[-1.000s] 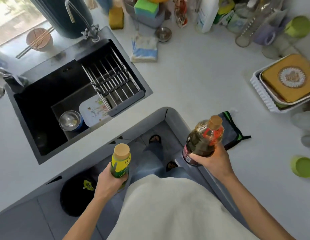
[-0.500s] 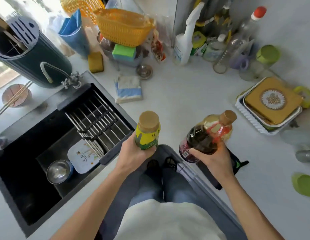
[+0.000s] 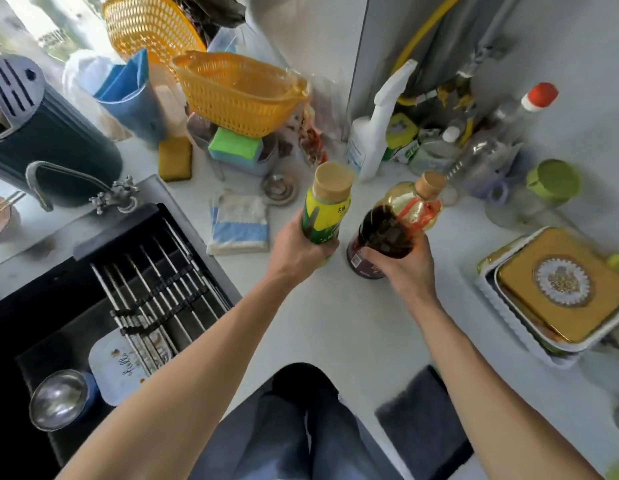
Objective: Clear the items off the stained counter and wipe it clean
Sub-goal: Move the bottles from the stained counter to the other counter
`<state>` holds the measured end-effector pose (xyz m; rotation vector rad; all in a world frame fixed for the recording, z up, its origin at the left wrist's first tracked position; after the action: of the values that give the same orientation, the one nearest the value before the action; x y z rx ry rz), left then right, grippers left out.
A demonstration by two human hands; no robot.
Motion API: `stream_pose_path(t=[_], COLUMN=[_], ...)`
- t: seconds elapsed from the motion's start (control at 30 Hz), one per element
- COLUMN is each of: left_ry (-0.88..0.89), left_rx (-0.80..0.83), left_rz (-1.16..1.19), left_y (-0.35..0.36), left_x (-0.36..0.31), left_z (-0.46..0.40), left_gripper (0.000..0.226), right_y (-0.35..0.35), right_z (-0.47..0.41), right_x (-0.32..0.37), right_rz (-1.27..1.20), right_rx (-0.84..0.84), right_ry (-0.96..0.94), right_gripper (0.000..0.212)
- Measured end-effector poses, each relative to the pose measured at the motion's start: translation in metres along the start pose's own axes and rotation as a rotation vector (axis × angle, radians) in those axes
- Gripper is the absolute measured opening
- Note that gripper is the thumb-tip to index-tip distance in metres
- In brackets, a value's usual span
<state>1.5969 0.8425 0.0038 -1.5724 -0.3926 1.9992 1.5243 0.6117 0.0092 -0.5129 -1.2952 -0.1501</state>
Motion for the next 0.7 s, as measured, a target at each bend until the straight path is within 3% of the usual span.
stream_pose_path(t=[0.4,0.57,0.7], left_ry=[0.038,0.052,0.063], left_rx=[-0.123,-0.085,-0.026], left_rz=[0.081,0.091,0.075], left_y=[0.018,0.018,0.009], left_x=[-0.005,-0.010,-0.007], left_z=[-0.054,-0.055,-0.034], left_gripper=[0.058,0.074,0.083], right_y=[0.028,0.030,0.022], right_z=[-0.074,-0.071,-0.053], right_x=[0.002,0.014,0.013], right_rz=[0.050,0.034,0.043], right_rx=[0.093,0.077,0.062], right_ry=[-0.102,-0.130,-0.094], right_gripper=[0.089,0.075,0.079])
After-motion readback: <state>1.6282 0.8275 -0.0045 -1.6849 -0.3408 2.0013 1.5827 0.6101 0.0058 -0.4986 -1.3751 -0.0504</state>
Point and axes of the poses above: each hand's wrist, its own z-axis away from the middle knuckle, its own y-axis out of the palm, x = y × z, the point moved 8 cm from there along -z, towards the middle knuckle, and after that the axes turned 7 degrees about -z, right-handed, at the moved point
